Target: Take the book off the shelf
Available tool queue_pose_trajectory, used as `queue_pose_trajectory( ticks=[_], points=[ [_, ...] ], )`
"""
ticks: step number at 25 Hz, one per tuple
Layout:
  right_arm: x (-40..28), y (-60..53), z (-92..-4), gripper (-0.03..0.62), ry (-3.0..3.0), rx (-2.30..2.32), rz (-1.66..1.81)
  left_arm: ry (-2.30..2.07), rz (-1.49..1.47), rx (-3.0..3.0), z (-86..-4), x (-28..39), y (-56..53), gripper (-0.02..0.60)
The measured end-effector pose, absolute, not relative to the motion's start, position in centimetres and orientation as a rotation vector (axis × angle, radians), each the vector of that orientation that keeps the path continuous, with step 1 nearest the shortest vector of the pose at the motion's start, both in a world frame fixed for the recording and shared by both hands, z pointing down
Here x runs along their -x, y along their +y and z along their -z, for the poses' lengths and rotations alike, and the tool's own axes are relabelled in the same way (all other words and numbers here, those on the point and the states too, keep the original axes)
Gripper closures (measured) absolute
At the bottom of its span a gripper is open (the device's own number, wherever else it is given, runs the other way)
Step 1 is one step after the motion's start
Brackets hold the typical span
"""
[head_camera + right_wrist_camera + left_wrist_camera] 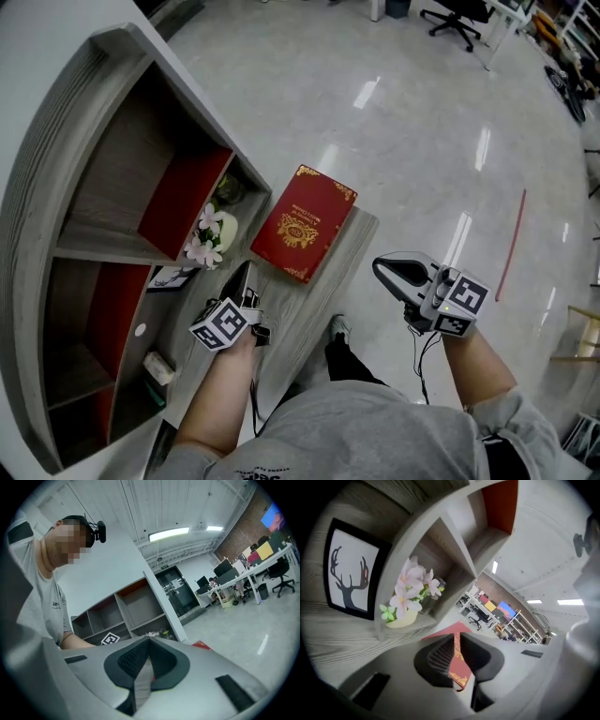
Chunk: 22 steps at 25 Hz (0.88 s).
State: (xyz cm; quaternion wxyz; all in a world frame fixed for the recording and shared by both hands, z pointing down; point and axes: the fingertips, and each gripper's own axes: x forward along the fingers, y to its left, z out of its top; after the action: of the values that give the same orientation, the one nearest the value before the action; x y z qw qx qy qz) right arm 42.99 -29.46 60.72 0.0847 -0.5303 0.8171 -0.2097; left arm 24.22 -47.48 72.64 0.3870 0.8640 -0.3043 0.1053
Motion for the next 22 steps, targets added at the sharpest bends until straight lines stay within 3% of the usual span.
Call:
queue_pose_trajectory(
  ticks=[1, 2, 14, 22],
  points=[
    [-42.4, -29.7, -60.5, 0.592, 2.449, 1.571, 0.625, -0.768, -0.229, -2.221, -71.6, -23.6, -47.4, 0.568],
    [-41.8, -29.9, -60.3, 0.592, 2.459, 1.561, 0.624, -0.760, -0.188, -2.241, -70.7, -23.0, -47.3, 0.572],
    [-32.3, -30.9, -56.2, 0.592, 2.560, 1.546, 0.577, -0.688, -0.061, -2.442, -60.1, -12.6, -42.2, 0.569],
    [-21.5, -31.8, -53.0, 0.594, 2.692, 1.480, 0.541, -0.755, 0.088, -2.517, -52.8, 0.3, -38.7, 0.569]
  ],
)
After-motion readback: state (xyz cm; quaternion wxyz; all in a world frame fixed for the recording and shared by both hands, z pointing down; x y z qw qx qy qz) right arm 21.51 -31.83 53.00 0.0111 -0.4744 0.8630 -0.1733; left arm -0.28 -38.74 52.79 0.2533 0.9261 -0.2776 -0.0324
